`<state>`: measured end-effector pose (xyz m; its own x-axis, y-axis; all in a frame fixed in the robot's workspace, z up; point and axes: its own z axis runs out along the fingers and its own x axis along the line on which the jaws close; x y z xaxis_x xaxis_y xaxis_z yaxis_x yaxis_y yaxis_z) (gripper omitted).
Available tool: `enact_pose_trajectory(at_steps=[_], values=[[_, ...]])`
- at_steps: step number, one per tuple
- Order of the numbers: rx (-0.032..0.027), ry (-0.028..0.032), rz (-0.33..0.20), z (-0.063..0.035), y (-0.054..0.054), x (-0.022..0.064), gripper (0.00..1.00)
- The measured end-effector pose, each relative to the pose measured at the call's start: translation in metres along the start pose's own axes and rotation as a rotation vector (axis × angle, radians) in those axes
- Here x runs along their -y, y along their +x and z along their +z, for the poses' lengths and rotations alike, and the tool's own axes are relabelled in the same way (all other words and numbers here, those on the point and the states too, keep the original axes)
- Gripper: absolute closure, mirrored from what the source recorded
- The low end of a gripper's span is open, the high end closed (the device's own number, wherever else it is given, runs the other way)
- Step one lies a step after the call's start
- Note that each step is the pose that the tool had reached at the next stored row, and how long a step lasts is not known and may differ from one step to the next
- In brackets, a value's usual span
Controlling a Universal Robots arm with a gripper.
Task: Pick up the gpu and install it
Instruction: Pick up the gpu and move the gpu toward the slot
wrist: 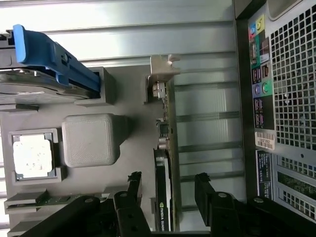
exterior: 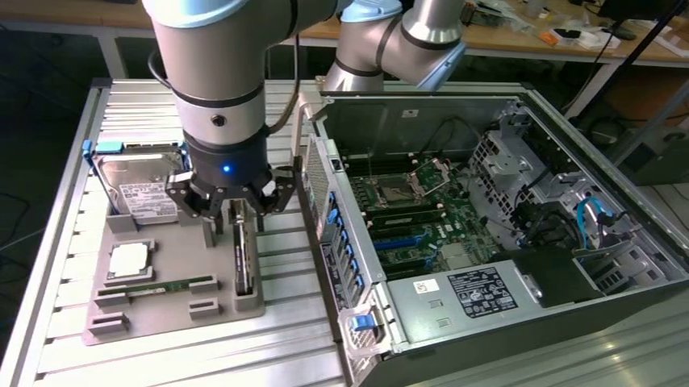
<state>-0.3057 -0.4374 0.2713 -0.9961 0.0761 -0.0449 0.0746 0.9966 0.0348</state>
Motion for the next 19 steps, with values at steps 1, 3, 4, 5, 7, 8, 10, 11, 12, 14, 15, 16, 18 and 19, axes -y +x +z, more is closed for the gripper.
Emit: enact_pose_trajectory(at_steps=[1, 3, 4, 5, 7, 8, 10, 11, 12, 14, 15, 16, 18, 19], values=[[0.0000, 0.0000, 0.000, 0.0019, 0.000, 0.0008, 0.44], [0.0001, 0.0000, 0.000, 0.0060, 0.000, 0.0025, 0.44], [0.0001, 0.0000, 0.000, 0.0076, 0.001, 0.0032, 0.44], [0.0001, 0.0000, 0.000, 0.0095, 0.001, 0.0037, 0.44], [0.0000, 0.0000, 0.000, 0.0129, 0.001, 0.0044, 0.44], [0.0000, 0.0001, 0.000, 0.0148, 0.001, 0.0048, 0.44], [0.0001, -0.0001, 0.000, 0.0185, 0.001, 0.0056, 0.44], [0.0001, 0.0000, 0.000, 0.0202, 0.001, 0.0059, 0.44], [0.0000, 0.0006, 0.000, 0.0204, 0.001, 0.0059, 0.44], [0.0000, 0.0009, 0.000, 0.0204, 0.001, 0.0059, 0.44], [0.0001, 0.0008, 0.000, 0.0205, 0.001, 0.0059, 0.44], [0.0001, 0.0007, 0.000, 0.0205, 0.001, 0.0059, 0.44], [0.0001, 0.0008, 0.000, 0.0205, 0.001, 0.0059, 0.44], [0.0003, 0.0006, 0.000, 0.0208, 0.001, 0.0059, 0.44]])
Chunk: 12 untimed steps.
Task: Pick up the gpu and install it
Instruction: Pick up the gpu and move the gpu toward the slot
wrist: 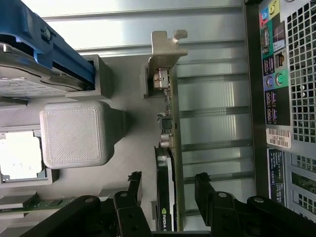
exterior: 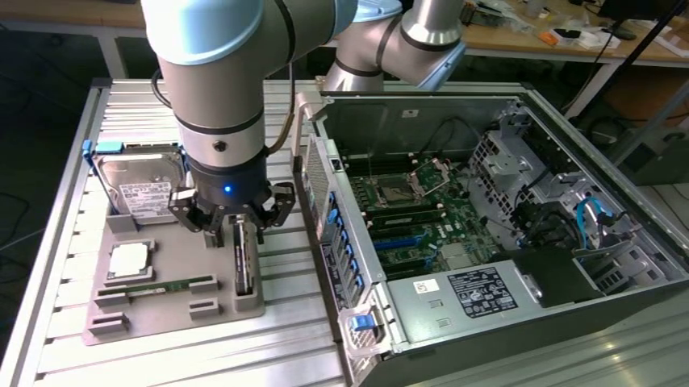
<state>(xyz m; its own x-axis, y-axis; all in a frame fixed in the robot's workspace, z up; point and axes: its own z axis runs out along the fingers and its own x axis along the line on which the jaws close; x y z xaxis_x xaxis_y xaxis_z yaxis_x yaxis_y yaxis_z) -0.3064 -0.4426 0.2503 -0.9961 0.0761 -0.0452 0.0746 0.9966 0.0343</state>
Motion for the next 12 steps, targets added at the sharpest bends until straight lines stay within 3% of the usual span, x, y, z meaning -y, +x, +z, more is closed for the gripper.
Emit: enact_pose_trajectory(at_steps=[9, 12], values=[[0.0016, 0.0001, 0.000, 0.0025, 0.0001, 0.0001, 0.45], [0.0016, 0.0001, 0.000, 0.0025, 0.0001, 0.0001, 0.59]])
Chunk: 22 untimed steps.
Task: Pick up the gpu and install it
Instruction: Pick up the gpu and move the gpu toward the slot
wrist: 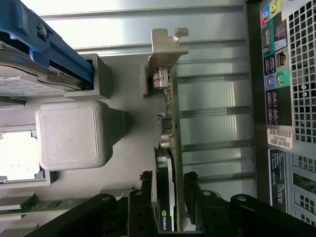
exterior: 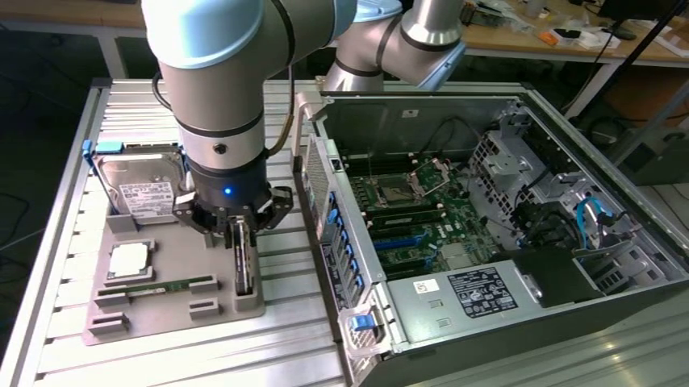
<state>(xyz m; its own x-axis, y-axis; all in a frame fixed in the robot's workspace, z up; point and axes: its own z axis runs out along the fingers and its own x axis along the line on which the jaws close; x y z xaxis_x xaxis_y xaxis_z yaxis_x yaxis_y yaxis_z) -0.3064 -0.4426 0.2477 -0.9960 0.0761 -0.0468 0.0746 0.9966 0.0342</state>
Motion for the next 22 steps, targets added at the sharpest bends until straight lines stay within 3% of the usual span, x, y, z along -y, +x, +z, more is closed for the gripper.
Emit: enact_pose_trajectory(at_steps=[1, 4, 5, 22], values=[[0.0000, 0.0000, 0.000, 0.0000, 0.0000, 0.0000, 0.65], [-0.0001, 0.0000, 0.000, 0.0000, 0.0000, 0.0000, 0.66], [0.0000, 0.0000, 0.000, 0.0000, 0.0000, 0.0000, 0.73], [0.0000, 0.0000, 0.000, 0.0000, 0.0000, 0.0000, 0.73]])
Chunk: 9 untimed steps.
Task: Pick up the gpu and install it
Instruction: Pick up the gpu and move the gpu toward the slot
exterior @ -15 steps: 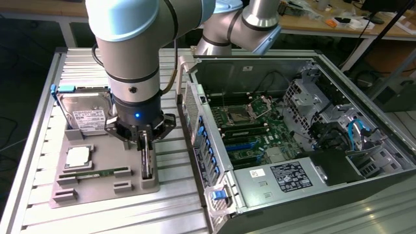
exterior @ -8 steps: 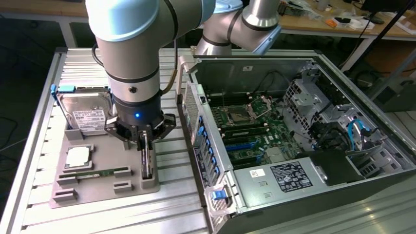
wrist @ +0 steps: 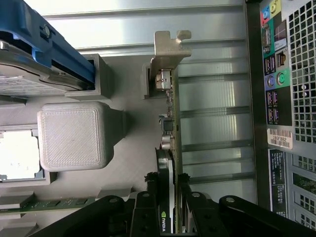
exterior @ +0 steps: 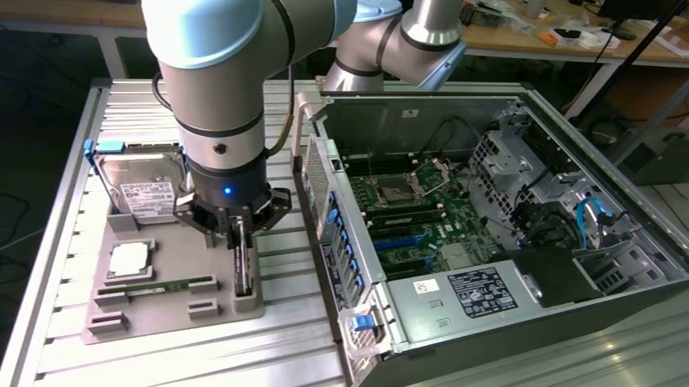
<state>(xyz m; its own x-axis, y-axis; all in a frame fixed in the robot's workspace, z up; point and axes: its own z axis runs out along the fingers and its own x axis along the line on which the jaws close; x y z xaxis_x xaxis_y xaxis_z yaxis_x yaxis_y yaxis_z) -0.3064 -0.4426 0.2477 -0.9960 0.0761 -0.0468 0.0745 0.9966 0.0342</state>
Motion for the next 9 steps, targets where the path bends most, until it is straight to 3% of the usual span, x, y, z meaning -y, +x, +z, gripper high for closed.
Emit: enact_pose_trajectory(at_steps=[4, 9], values=[[0.0000, 0.0000, 0.000, -0.0039, 0.000, -0.0001, 0.73], [0.0000, 0.0001, 0.000, -0.0169, -0.001, -0.0006, 0.73]])
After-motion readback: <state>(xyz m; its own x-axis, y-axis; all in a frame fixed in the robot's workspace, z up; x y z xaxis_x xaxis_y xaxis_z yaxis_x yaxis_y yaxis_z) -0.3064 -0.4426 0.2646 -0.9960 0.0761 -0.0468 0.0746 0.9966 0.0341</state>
